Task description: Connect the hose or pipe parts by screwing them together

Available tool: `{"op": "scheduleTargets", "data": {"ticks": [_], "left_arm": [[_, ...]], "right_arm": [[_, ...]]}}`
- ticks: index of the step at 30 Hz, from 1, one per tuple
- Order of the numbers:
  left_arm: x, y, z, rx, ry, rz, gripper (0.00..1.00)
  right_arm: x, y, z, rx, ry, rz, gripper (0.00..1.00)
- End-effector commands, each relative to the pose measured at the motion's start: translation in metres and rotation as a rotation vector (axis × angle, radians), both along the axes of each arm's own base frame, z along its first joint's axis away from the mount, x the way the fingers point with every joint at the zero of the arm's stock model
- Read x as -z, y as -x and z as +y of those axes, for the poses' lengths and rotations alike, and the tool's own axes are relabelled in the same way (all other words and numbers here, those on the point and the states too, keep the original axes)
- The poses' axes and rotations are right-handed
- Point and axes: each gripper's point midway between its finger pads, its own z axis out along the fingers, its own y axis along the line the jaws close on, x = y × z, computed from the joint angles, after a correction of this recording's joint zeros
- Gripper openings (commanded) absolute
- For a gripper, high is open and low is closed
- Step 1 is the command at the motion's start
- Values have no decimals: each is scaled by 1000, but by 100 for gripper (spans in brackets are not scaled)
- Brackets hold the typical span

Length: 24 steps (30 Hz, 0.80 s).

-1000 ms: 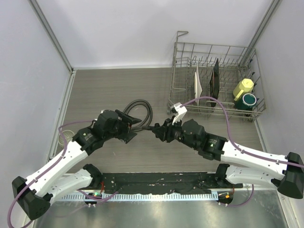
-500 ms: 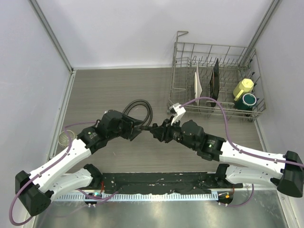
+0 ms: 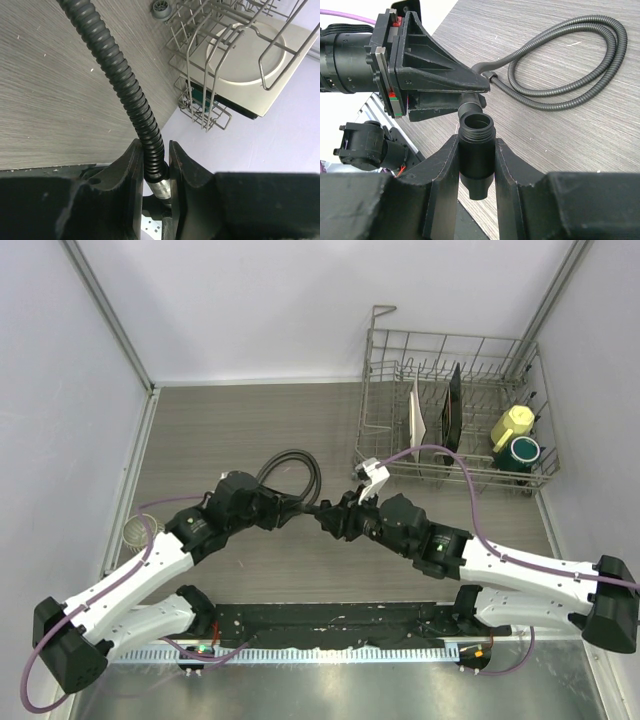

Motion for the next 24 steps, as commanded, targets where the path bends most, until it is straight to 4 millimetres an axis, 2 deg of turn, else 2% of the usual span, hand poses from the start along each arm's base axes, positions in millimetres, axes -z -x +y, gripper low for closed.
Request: {"op": "scheduleTargets", "data": {"ticks": [1,2,3,7,9,10,16,20,21,22,23,24], "left_arm": [[-20,-3,-10,34,53,-85,14],[-21,-4,-10,33,55,-89,10],[-20,-3,-11,37,59,-90,0],[-19,-2,-14,32,91,-98,0],[-17,-6,-7,-4,68,-120,0],[-22,-6,-3,-20,64,-146,0],[-21,-16,16,-64,-80,-253,0],[-25,-14,11,-29,-84,-293,0],[-26,-12,9,-21,-76,-292,5],[-28,-11,10,-19,-71,-295,16],[-28,-9,11,-17,-69,-293,40],[-32,-7,14,-21,-60,-298,48]], "right_arm": [[-26,-3,13,6,-107,-6,1],[-24,-3,14,6,-105,6,1],[-25,-3,16,10,-114,16,1],[-24,-5,24,47,-209,93,1],[-15,-12,19,125,-236,149,1],[-8,-13,18,149,-234,182,1],[-6,-2,35,136,-368,405,4],[-7,-2,35,159,-412,456,1],[-9,-3,33,164,-413,443,1],[-10,-7,28,194,-413,429,1],[-9,-8,25,203,-418,423,1],[-16,-9,20,210,-442,404,1]]}}
